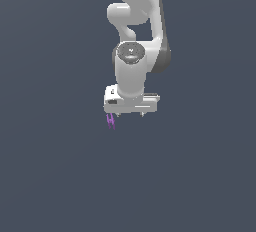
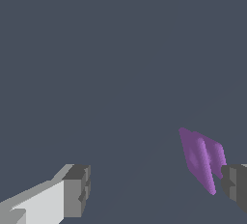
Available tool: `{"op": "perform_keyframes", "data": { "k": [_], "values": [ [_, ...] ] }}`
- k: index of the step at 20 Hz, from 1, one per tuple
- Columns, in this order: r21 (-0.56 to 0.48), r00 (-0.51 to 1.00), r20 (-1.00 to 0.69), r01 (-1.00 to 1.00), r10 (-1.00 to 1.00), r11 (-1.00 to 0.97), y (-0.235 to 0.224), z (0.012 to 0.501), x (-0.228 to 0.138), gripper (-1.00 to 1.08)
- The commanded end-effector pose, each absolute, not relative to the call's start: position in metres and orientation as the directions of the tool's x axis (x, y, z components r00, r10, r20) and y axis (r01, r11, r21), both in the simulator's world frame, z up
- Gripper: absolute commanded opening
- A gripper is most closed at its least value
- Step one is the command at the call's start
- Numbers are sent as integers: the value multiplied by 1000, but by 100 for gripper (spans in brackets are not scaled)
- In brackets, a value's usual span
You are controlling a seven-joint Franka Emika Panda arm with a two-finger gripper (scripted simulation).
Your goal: Pick up the object and move it to a goal position.
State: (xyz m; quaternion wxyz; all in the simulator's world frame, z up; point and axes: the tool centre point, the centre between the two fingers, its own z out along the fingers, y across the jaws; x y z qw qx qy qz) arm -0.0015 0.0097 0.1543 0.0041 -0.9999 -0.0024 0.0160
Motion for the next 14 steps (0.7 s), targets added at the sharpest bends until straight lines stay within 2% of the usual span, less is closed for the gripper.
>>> {"op": "perform_keyframes", "data": {
  "k": [1, 14],
  "values": [
    [-8, 999, -32, 5, 5, -1000, 10, 154, -1, 100],
    [-27, 1000, 4, -14, -15, -1000, -3, 172, 8, 100]
  ]
}}
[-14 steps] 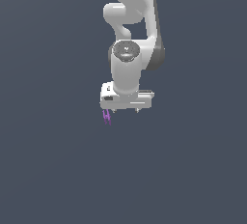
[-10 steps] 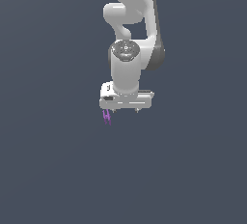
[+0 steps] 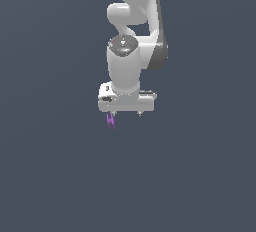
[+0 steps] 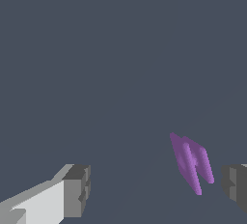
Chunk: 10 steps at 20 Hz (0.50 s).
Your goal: Pick up the object and move it to a goal position.
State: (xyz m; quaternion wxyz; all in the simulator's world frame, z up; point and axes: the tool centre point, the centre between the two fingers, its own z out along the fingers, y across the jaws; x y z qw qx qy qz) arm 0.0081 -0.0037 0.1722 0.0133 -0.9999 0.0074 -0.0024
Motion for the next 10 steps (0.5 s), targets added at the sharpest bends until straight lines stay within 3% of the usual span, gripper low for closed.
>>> {"op": "perform_keyframes", "data": {
  "k": [1, 10],
  "values": [
    [-27, 1000, 4, -13, -13, -1000, -4, 171, 8, 100],
    [-20, 999, 5, 39, 39, -999, -21, 154, 0, 100]
  ]
}}
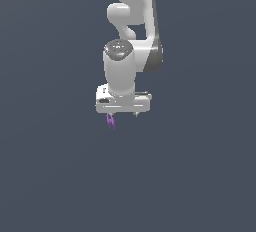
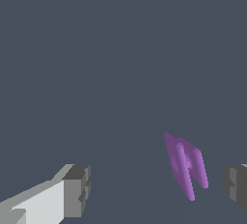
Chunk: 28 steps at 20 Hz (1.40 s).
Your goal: Pick up the object and move it to a goal position.
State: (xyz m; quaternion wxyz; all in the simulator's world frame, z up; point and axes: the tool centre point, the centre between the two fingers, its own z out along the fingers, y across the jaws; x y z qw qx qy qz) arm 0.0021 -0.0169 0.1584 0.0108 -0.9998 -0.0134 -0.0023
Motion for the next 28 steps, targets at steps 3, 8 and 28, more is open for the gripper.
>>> {"op": "perform_keyframes", "data": {
  "k": [3, 8, 28],
  "values": [
    [-16, 997, 5, 72, 72, -997, -33, 143, -6, 100],
    [-8, 990, 3, 143, 143, -990, -56, 121, -19, 100],
    [0, 970, 0, 244, 244, -970, -86, 85, -42, 100]
  ]
}}
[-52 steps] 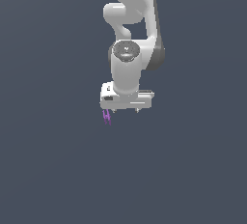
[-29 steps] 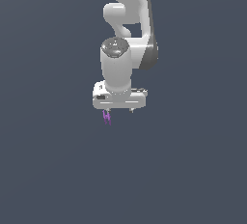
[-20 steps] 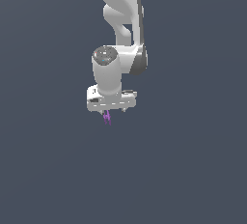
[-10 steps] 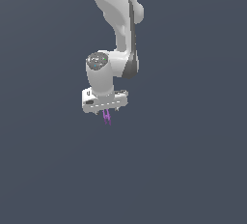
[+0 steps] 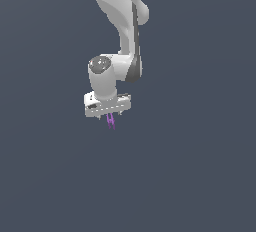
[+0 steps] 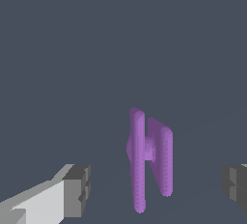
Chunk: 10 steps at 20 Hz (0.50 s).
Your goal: Pick up the object and move it to a goal position.
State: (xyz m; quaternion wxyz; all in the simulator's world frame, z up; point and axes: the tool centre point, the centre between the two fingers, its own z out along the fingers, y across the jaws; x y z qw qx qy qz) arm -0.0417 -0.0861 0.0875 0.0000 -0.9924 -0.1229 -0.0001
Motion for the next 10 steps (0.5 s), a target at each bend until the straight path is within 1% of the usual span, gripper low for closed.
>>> {"op": "perform_keyframes", "data": {
  "k": [1, 10],
  "values": [
    [0, 970, 0, 244, 244, -970, -86, 82, -42, 100],
    [0, 969, 0, 247, 247, -969, -86, 44, -43, 100]
  ]
}}
